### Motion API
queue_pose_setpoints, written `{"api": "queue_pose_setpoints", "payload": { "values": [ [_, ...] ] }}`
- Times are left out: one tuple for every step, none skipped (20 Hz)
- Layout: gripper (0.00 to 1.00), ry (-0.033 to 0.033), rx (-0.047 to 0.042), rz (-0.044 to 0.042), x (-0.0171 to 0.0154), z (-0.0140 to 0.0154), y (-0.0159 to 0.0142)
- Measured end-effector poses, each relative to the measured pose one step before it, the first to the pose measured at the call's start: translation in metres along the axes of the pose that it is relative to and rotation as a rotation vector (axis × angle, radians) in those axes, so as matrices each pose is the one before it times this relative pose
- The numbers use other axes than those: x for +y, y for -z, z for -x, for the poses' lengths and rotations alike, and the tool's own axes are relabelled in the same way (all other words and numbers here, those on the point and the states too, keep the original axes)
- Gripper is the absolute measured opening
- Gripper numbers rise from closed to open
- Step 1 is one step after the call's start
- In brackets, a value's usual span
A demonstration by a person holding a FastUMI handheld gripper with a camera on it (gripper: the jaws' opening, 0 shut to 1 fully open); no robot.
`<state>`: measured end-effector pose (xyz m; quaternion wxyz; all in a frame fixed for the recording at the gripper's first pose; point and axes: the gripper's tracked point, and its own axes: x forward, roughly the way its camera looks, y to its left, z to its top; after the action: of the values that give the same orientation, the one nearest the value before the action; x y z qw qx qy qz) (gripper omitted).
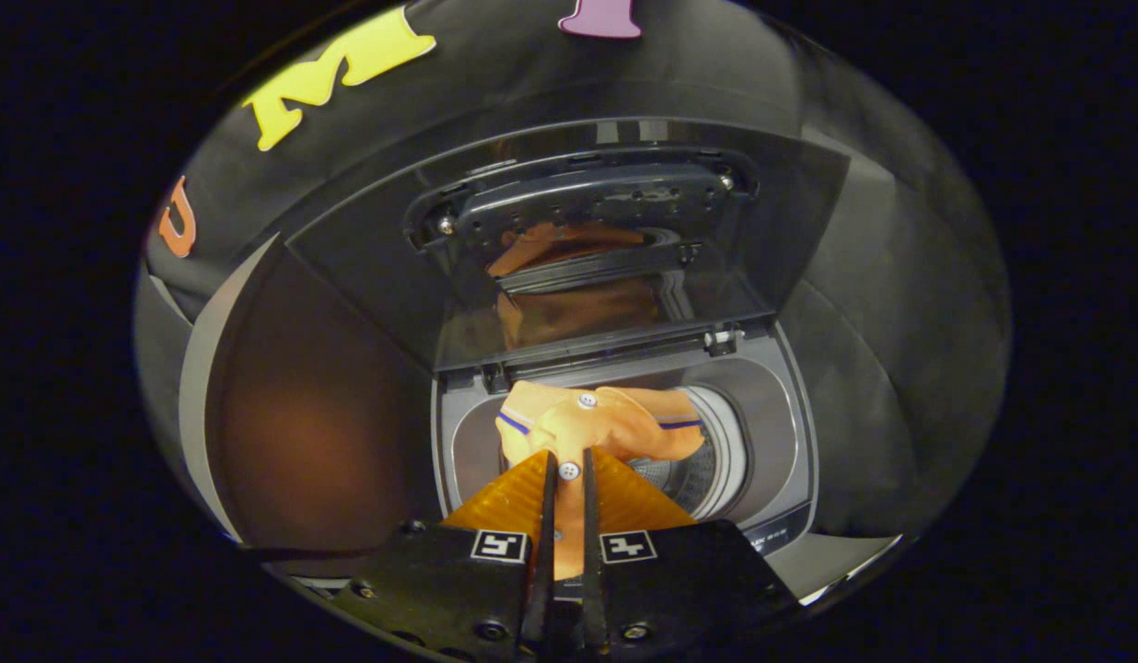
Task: Put the clothes into the washing machine and then close the washing machine lid.
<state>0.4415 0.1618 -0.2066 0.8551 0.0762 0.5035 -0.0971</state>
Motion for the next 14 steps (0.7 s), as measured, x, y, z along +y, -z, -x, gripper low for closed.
{"api": "queue_pose_setpoints", "payload": {
  "values": [
    [0.16, 0.00747, -0.01007, 0.02419, 0.00132, 0.00106, -0.00425],
    [0.17, -0.00195, -0.00687, 0.02296, 0.00429, 0.00419, -0.00373],
    [0.25, -0.00536, 0.00078, 0.01957, 0.00509, 0.00151, -0.00348],
    [0.33, 0.00266, 0.00346, 0.01455, 0.00295, 0.00116, -0.00025],
    [0.45, 0.00108, -0.00239, 0.01306, 0.00266, 0.00146, -0.00204],
    [0.47, 0.00086, -0.00441, 0.01722, 0.00165, 0.00059, -0.00153],
    [0.47, 0.00042, -0.00610, 0.02017, 0.00154, 0.00190, -0.00218],
    [0.48, 0.00320, -0.00742, 0.02210, 0.00280, 0.00338, -0.00357],
    [0.48, 0.00379, -0.01247, 0.01960, 0.00214, 0.00434, -0.00442],
    [0.48, 0.00289, -0.01418, 0.01622, 0.00172, 0.00432, -0.00739],
    [0.48, 0.00224, -0.01343, 0.01057, 0.00099, 0.00513, -0.00763],
    [0.48, 0.00291, -0.01731, 0.00491, -0.00094, 0.00433, -0.00765],
    [0.48, -0.00138, -0.02077, 0.00821, 0.00046, 0.00538, -0.00968],
    [0.48, 0.00133, -0.01951, 0.00917, -0.00033, 0.00592, -0.01000]
  ]
}}
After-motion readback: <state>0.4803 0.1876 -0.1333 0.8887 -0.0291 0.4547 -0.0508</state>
